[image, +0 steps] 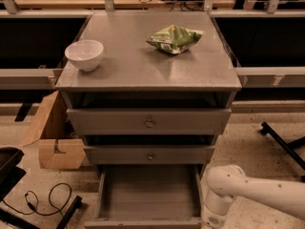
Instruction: Open bottom drawer
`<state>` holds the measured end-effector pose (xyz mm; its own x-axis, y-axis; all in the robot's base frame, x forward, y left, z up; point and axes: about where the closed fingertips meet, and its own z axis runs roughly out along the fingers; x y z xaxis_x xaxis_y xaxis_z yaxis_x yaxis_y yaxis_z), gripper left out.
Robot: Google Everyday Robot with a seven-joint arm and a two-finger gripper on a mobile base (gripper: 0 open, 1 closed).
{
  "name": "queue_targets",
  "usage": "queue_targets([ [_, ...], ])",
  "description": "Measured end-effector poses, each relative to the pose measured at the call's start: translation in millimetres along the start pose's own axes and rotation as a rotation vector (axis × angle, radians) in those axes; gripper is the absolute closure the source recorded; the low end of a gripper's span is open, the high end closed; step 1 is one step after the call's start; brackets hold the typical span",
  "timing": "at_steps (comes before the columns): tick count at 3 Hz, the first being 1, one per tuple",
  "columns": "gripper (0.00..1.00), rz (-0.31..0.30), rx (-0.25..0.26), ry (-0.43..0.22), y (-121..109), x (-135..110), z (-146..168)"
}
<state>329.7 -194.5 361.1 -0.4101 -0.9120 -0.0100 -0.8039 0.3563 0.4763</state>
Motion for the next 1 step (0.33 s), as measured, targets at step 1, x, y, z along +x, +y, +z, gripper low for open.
queue_targets([
  [1,1.0,-0.01,0.052,-0.026,71.6,29.9,-38.4],
])
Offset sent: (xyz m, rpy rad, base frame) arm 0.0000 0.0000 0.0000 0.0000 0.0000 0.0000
